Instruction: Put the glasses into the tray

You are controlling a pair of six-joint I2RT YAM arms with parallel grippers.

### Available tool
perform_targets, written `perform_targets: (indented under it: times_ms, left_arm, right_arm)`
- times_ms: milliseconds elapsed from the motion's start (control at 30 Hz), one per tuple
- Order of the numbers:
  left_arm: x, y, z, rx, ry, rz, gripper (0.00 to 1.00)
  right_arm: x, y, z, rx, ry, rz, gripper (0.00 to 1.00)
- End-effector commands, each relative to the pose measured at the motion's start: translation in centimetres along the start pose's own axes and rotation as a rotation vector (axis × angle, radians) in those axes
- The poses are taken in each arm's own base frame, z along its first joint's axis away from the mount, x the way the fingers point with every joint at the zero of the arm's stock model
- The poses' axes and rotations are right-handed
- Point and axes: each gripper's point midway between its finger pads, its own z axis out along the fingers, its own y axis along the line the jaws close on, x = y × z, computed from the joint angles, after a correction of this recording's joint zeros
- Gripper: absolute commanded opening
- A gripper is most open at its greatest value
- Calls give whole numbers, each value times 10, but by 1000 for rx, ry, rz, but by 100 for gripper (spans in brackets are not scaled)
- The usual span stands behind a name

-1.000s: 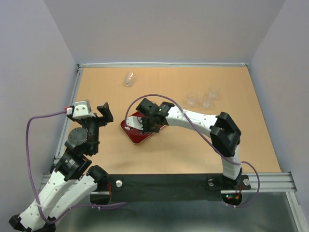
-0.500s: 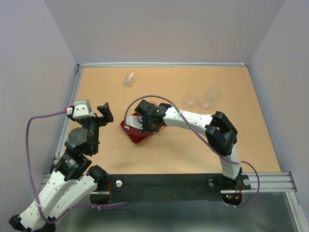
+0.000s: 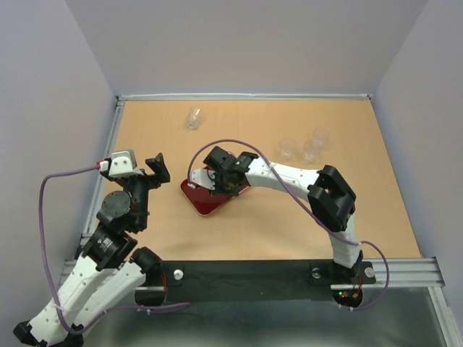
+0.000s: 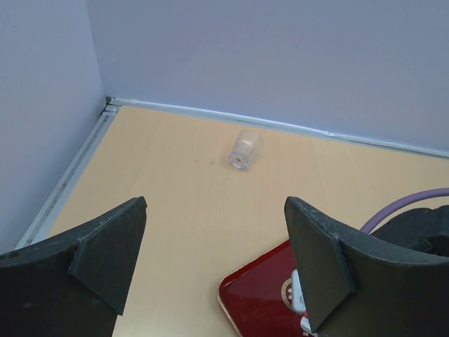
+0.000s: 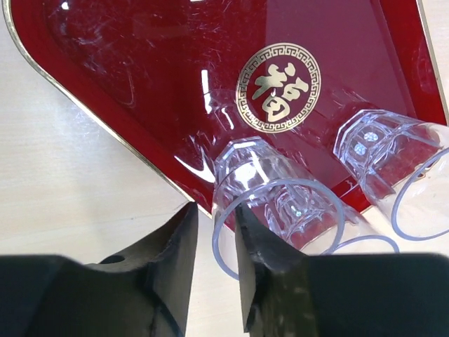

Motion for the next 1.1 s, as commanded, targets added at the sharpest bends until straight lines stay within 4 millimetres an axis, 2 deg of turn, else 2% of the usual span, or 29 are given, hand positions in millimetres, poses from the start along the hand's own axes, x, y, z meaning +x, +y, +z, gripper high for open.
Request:
perform_targets:
  times_ms: [0,100,200,367,500,567,667,700,800,833,867,900,933,967,1000,1067]
  left_arm:
    - [-9,0,1,-5,-39,-33,91]
    - [-8,0,2,-4,-38,-31,91]
    - [-7,-1,2,-4,-35,-28,91]
    - [-6,-3,4,0,-29,-24,91]
    - [-2,-5,6,5,-19,-15,91]
    - [1,-9,7,18,-12,-7,91]
    - [6,-18,10,57,3,8,91]
    - [10,-22,12,74,16,15,91]
    - [14,-31,15,106,23,6,96]
    - [15,-41,16,152,23,1,97]
    - [19,-47,17,180,30,4,99]
    - [24,-51,22,192,42,16,99]
    - [23,-59,24,223,49,11,99]
    - [24,-63,28,235,60,17,99]
    - [35,-69,37,246,104,29,99]
    - [32,-74,49,267,119,15,99]
  right_arm:
    - [-22,-18,-20,62,-75,11,41]
    - [-31,-23,-35,80,-113,12,49]
    - [-38,-27,-51,96,-147,10,49]
    - [-53,-29,-89,112,-228,1,49]
    - [-52,-35,-113,146,-245,3,49]
    - [-44,-41,-118,157,-244,25,49]
    - [-21,-61,-130,162,-266,115,49]
    - [-6,-77,-142,185,-283,167,51]
    - [17,-85,-149,167,-325,253,54]
    - [28,-94,-165,191,-360,303,59]
    - [36,-98,-170,203,-373,330,61]
    - [48,-97,-165,203,-377,361,64]
    - [60,-105,-183,232,-423,413,70]
    - [70,-105,-185,234,-437,450,73]
    - [88,-106,-184,233,-463,510,78]
    - [101,-100,-194,246,-513,541,81]
